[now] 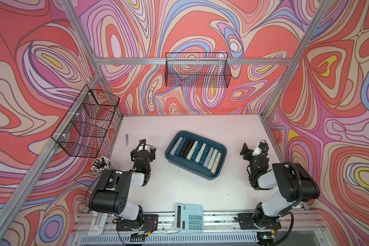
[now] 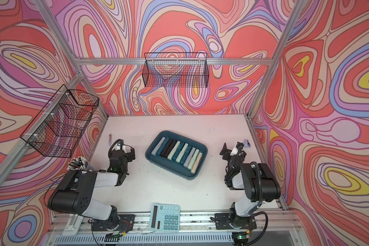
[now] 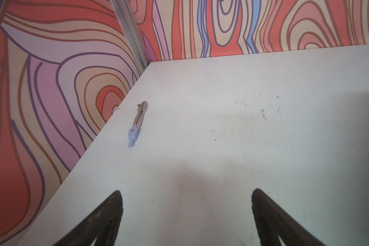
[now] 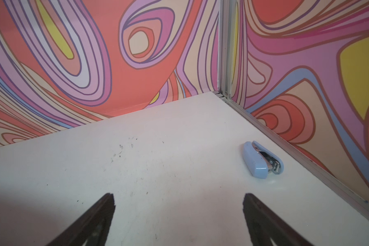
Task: Put the pruning pliers into the storage box
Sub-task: Reset both arms
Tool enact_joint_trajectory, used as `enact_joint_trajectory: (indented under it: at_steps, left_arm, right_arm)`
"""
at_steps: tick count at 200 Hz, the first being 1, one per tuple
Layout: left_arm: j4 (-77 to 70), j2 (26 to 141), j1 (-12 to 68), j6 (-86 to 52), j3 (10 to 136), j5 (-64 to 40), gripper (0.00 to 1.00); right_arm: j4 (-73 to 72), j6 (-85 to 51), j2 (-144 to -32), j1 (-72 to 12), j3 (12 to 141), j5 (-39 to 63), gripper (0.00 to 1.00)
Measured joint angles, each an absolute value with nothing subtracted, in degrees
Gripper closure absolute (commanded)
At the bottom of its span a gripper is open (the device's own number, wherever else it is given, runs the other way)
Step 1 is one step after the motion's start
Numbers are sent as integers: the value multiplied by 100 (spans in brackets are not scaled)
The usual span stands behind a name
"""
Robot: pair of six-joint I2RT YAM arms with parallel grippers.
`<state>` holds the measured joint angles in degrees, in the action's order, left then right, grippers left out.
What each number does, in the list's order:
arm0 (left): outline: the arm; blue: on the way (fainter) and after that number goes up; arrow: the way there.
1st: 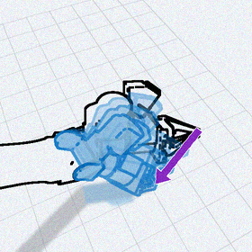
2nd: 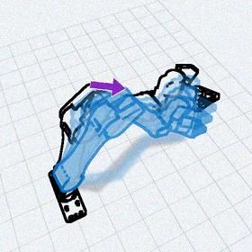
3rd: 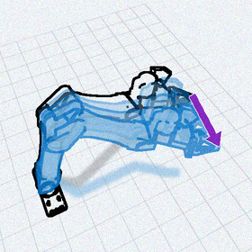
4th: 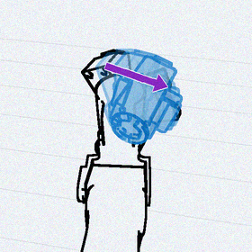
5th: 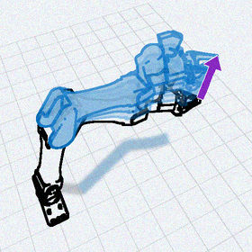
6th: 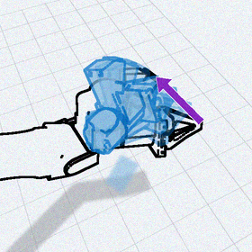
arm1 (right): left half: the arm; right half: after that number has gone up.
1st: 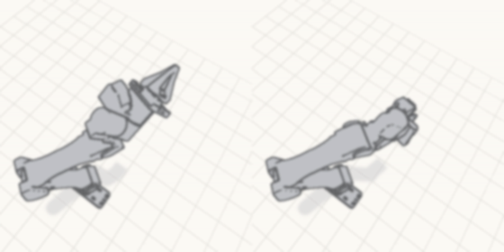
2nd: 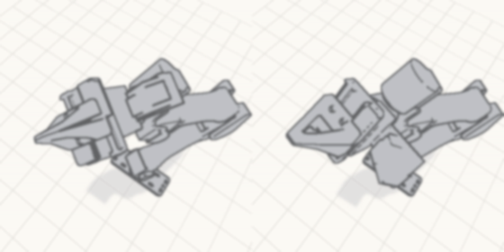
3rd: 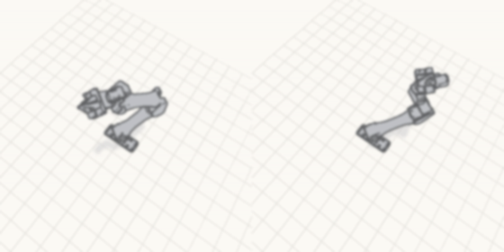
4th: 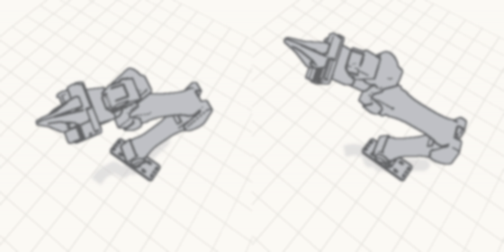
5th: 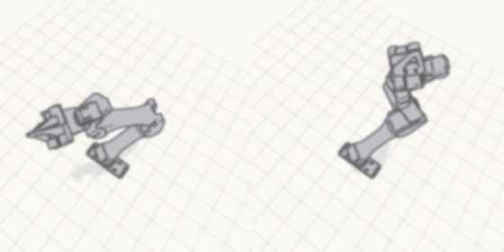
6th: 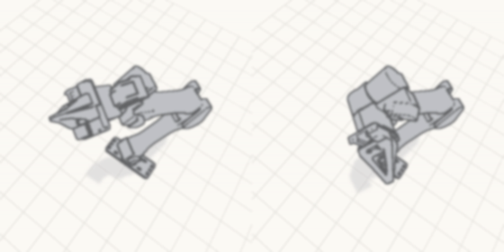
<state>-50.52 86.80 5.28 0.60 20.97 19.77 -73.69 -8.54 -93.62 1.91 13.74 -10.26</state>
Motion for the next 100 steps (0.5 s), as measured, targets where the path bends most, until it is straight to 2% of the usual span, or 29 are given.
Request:
enact_joint_trajectory:
  at_steps: [26,35,100]
  left_arm:
    - [-5054,8790,331,-71,2099,1653,5]
    - [-5118,8816,331,-75,2095,1594,0]
    - [-5103,8833,331,-156,2095,1417,0]
  right_arm:
    - [-7489,-764,-9614,191,1503,-707,2]
    - [-7231,-709,-9677,178,1649,-613,2]
    - [-6726,-471,-9725,-54,2091,-617,2]
